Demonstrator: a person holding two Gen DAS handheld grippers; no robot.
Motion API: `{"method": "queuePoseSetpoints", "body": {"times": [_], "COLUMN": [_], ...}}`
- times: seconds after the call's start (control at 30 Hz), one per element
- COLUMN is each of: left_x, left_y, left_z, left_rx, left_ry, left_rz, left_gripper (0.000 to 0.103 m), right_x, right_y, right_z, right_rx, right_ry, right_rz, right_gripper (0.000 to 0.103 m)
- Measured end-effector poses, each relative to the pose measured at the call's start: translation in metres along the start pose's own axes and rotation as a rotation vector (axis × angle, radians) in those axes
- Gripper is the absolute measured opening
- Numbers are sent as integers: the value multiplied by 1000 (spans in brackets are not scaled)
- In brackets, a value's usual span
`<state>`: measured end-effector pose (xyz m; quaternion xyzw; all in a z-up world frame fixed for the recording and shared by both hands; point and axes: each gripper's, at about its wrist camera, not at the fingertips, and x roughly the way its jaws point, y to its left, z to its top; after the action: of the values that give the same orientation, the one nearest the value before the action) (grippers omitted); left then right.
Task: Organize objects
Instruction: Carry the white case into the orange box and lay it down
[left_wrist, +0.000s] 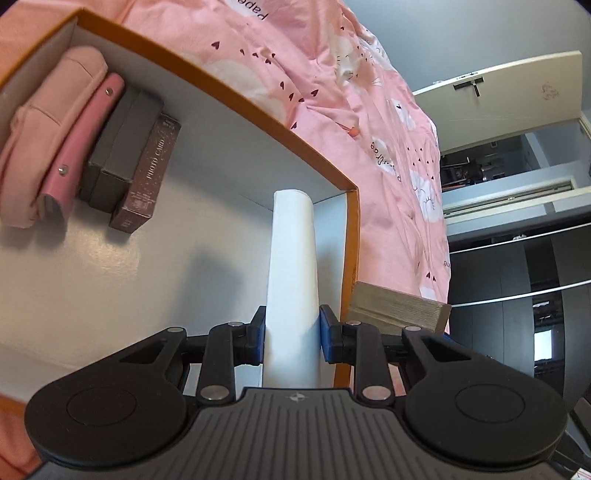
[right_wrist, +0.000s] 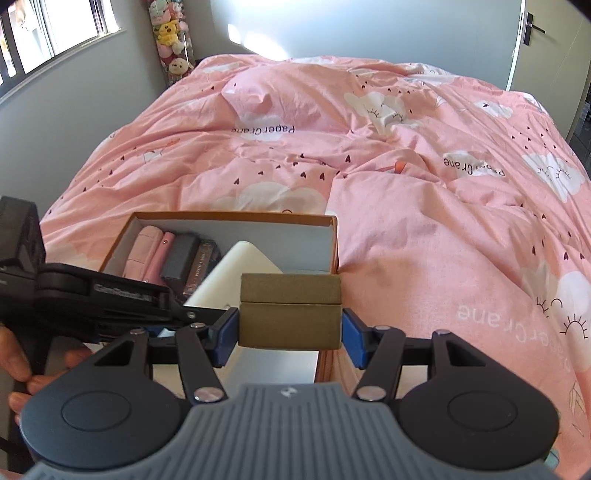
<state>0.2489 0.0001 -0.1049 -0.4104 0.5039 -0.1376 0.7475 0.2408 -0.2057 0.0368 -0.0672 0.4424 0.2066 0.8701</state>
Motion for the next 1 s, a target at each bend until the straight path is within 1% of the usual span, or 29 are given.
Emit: {"method": "queuePoseSetpoints", "body": {"times": [0.03,0.13,0.23,0.47,0.63,0.77,0.87,0.93,1.0], "left_x": [4,15,23,38,50,54,53,50,46], "left_y": [0,-4,-6,-10,-6,-4,1,6,8], "left_z": [1,1,0,-4,-9,-13,-13,-13,-13], "left_rx": [1,32,44,110,122,135,137,130,127], "left_ry": [-3,-12,2,23,61,97,109,123,138], "left_rz": [5,58,84,187,210,247,284,296,291], "left_gripper": [31,31,31,31,31,31,32,33,34], "right_x": [4,14,22,27,29,31,31,31,31], "right_y": [-1,0,3,6,7,8,8,9,10], "right_z": [1,3,5,13,15,16,18,17,17], "right_rx": [2,-3,-32,-66,-90,-107,-107,-112,-116], "right_ry": [3,18,22,24,26,27,28,26,25], "right_rz": [0,3,-14,-21,-35,-50,-45,-47,-50], "right_gripper": [60,60,60,60,60,60,60,60,60]}}
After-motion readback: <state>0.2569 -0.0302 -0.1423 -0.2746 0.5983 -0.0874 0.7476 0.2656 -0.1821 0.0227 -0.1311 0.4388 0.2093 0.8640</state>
